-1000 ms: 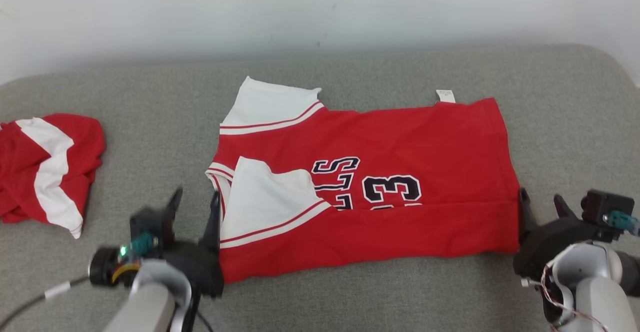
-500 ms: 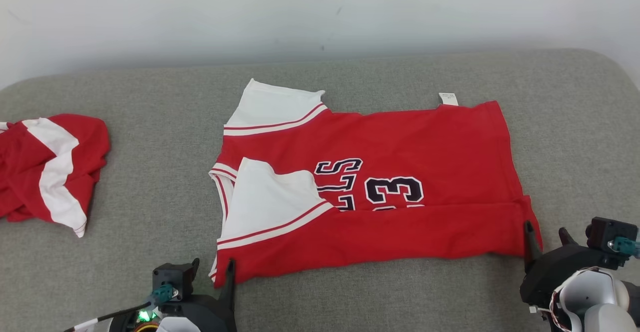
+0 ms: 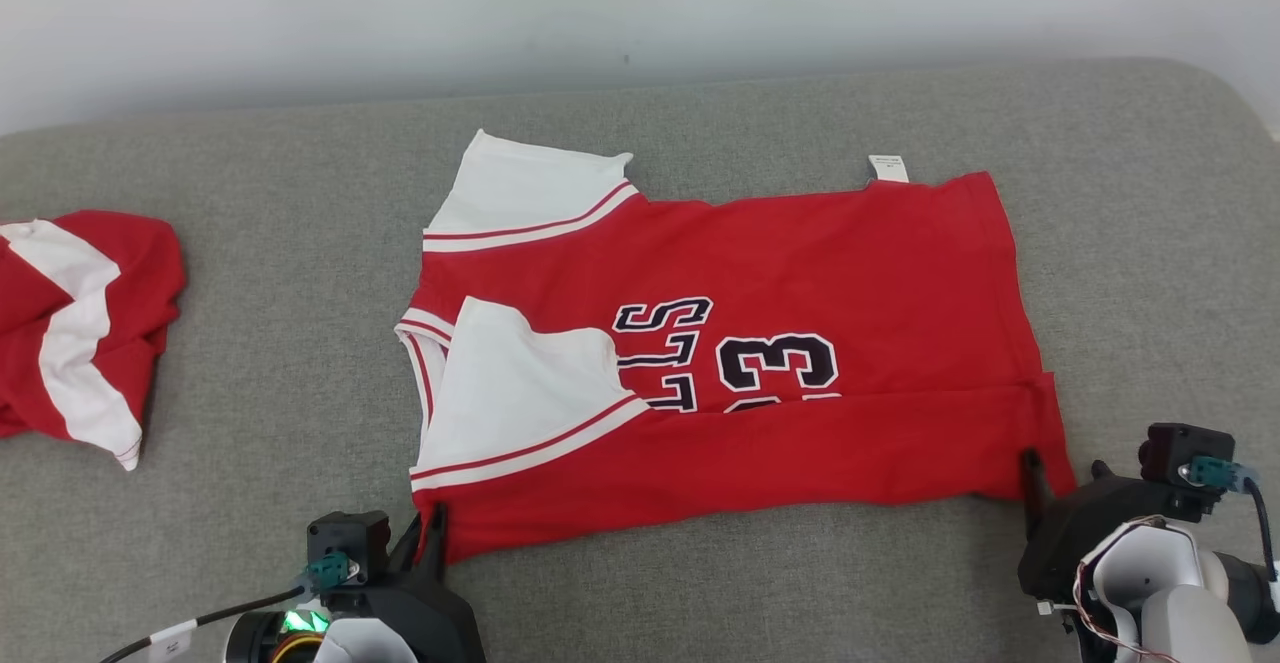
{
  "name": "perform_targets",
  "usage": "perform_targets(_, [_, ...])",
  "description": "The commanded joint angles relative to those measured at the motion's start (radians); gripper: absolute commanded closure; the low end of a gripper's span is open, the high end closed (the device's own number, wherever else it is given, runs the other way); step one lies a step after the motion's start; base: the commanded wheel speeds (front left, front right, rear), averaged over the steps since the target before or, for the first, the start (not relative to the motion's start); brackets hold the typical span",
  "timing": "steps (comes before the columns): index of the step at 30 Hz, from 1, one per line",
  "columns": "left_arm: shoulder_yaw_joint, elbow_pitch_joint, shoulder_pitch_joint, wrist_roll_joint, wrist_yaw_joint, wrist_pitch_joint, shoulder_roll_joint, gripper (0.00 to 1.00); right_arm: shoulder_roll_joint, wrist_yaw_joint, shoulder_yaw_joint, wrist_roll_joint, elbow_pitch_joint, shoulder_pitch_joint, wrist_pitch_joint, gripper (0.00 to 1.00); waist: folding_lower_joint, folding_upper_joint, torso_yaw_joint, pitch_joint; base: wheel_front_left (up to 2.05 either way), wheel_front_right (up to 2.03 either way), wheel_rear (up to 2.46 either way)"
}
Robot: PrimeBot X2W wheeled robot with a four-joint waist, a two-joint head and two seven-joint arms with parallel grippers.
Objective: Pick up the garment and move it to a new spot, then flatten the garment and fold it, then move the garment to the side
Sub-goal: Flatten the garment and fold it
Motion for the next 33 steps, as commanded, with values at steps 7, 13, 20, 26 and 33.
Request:
perform_targets(7, [-0.006,0.021,0.013,-0.01,0.0,0.022,0.011,1.0,0.005,0.001,0.028,-0.012,0.085,-0.04,0.053,0.0,0.0,0.0,0.015,0.026,0.0,0.0,0.0])
perform_targets(13, [-0.012,0.025,0.024,-0.015,0.003,0.032,0.014,1.0,0.007,0.001,0.047,-0.005,0.109,-0.05,0.08,1.0,0.0,0.0,0.021,0.023,0.0,0.0,0.0])
perform_targets(20, [-0.024,-0.011,0.08,-0.033,0.004,0.071,0.031,1.0,0.004,0.001,0.03,0.047,0.042,0.004,0.094,1.0,0.0,0.0,0.033,-0.035,0.0,0.0,0.0])
perform_targets(26, [-0.024,-0.108,0.143,-0.043,0.036,0.097,0.066,1.0,0.003,0.001,0.035,0.08,-0.077,0.105,0.16,1.0,0.0,0.0,0.037,-0.073,0.0,0.0,0.0])
perform_targets(33, [-0.031,-0.241,0.221,-0.042,0.085,0.125,0.099,1.0,0.002,0.001,0.009,0.132,-0.199,0.222,0.227,1.0,0.0,0.0,0.038,-0.08,0.0,0.0,0.0])
